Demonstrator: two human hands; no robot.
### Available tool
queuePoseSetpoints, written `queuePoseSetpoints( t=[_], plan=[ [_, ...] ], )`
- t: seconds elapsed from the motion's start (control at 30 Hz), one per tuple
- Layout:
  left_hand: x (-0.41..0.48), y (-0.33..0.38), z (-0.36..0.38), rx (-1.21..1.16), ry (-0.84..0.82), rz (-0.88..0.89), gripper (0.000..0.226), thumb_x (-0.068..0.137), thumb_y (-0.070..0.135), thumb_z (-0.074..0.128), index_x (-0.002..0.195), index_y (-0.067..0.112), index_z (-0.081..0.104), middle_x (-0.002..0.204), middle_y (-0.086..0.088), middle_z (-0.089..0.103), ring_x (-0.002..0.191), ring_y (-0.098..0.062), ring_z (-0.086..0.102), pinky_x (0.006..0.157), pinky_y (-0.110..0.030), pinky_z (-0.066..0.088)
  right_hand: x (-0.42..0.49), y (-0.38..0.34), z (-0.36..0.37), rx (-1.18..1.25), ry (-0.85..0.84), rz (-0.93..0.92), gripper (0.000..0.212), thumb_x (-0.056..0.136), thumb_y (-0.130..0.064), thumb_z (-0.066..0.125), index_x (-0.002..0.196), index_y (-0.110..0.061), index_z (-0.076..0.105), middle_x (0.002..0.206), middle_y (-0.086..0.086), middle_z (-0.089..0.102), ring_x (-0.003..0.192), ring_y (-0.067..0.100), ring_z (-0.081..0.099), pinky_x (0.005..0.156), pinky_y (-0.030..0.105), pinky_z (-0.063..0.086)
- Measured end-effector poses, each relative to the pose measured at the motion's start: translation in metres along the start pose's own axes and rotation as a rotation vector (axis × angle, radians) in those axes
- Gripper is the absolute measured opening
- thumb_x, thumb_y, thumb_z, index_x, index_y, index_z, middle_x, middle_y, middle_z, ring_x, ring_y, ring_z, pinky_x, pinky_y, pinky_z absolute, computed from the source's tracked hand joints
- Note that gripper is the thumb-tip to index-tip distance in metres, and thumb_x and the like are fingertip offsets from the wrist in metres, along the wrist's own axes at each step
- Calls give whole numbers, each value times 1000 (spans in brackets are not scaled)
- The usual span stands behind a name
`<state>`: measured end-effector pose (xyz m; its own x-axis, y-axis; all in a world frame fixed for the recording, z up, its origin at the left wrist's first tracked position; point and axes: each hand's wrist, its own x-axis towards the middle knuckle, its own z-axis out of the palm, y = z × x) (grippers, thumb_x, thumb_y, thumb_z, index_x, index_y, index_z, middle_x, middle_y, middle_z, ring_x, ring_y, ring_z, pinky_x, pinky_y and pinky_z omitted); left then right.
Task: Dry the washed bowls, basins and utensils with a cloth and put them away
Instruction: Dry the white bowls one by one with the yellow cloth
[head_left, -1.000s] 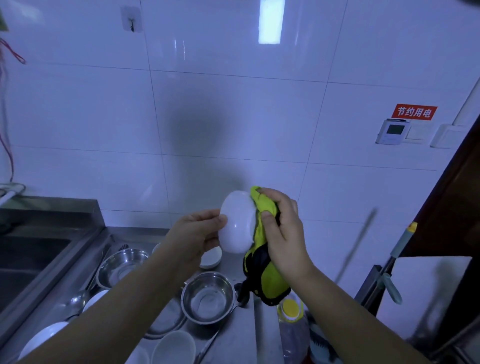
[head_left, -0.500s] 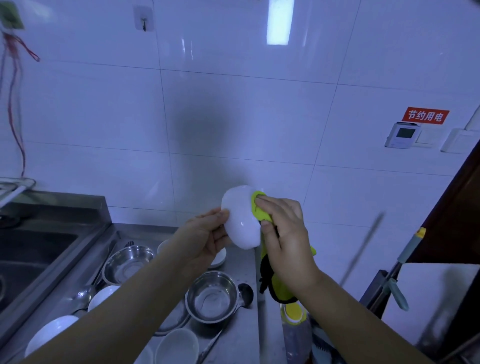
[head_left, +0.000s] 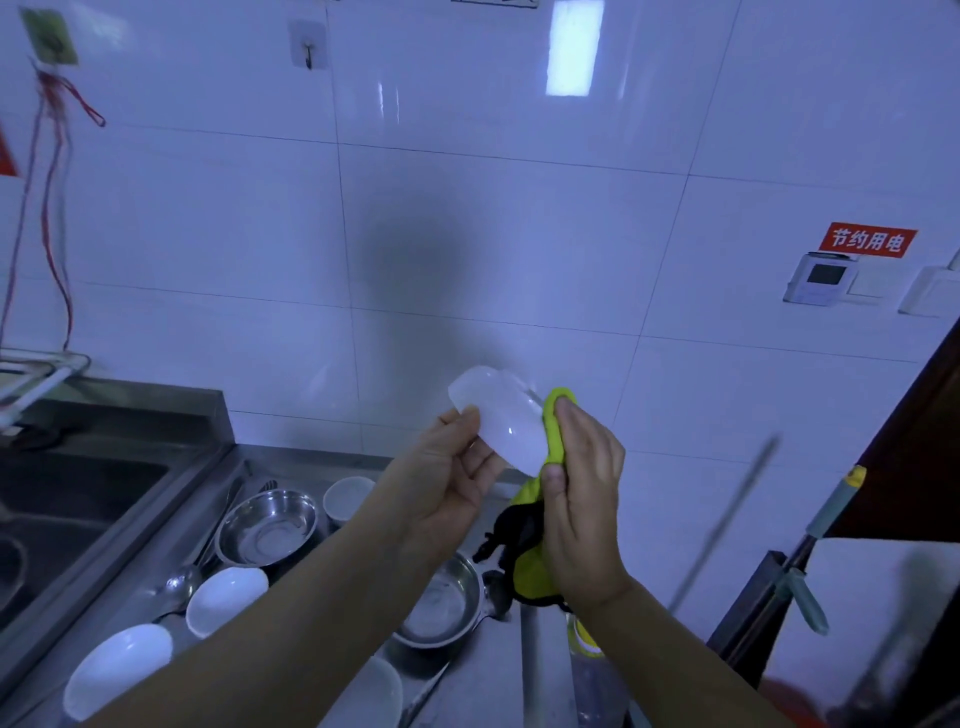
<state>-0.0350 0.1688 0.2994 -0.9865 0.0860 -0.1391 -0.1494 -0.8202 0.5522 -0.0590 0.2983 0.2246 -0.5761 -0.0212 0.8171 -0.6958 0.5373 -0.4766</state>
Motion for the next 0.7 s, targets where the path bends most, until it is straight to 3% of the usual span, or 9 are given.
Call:
queuePoseSetpoints(
  t=[0.1, 0.23, 0.3, 0.4, 0.5, 0.57, 0.7],
  plan=[
    [2, -9, -2, 17, 2, -17, 14, 97, 8, 43, 93, 6, 57, 74, -6, 73, 64, -11, 71, 60, -24, 58, 5, -17, 4, -74, -76, -69, 45, 102, -30, 23, 141, -16, 40, 143, -1, 39, 131, 19, 31, 110, 29, 22],
    [6, -10, -8, -22, -17, -17, 14, 96, 7, 45, 95, 3, 58, 78, -8, 74, 68, -11, 71, 67, -26, 58, 7, -15, 1, -148, -134, -170, 46, 102, -33, 21, 144, -20, 35, 147, -4, 35, 135, 19, 29, 111, 31, 21],
    [6, -7, -12, -57, -31, -4, 16, 96, 7, 44, 97, 1, 58, 84, -11, 74, 73, -14, 72, 71, -32, 58, 3, -9, -1, -36, -74, -86, 47, 102, -34, 23, 146, -19, 31, 148, -4, 32, 138, 18, 26, 112, 28, 19],
    [7, -8, -23, -28, -58, 4, 18, 92, 9, 48, 104, 1, 59, 91, -10, 74, 79, -15, 72, 72, -32, 59, 4, -14, -4, 343, 31, 208, 43, 98, -22, 33, 141, -21, 39, 145, -9, 36, 137, 11, 29, 110, 17, 22],
    [8, -4, -39, 64, -154, -4, 49, 58, 20, 86, 100, 1, 68, 100, -11, 72, 87, -17, 71, 74, -31, 59, 18, -19, -12, 600, 43, 415, 44, 91, -11, 36, 128, -26, 51, 135, -10, 47, 128, 0, 41, 103, 11, 29],
    [12, 3, -51, 189, -218, 2, 63, 36, 26, 96, 92, 6, 75, 101, -11, 72, 89, -18, 70, 74, -29, 58, 29, -15, -19, 695, 0, 477, 42, 90, -11, 38, 122, -30, 57, 129, -14, 54, 124, 0, 46, 102, 16, 33],
    [14, 16, -61, 431, -284, 20, 47, 42, 28, 93, 81, 10, 76, 86, -7, 72, 77, -16, 69, 68, -24, 57, 41, -9, -27, 702, -155, 484, 40, 85, -15, 40, 114, -30, 64, 126, -5, 60, 122, 11, 51, 105, 29, 36]
  ],
)
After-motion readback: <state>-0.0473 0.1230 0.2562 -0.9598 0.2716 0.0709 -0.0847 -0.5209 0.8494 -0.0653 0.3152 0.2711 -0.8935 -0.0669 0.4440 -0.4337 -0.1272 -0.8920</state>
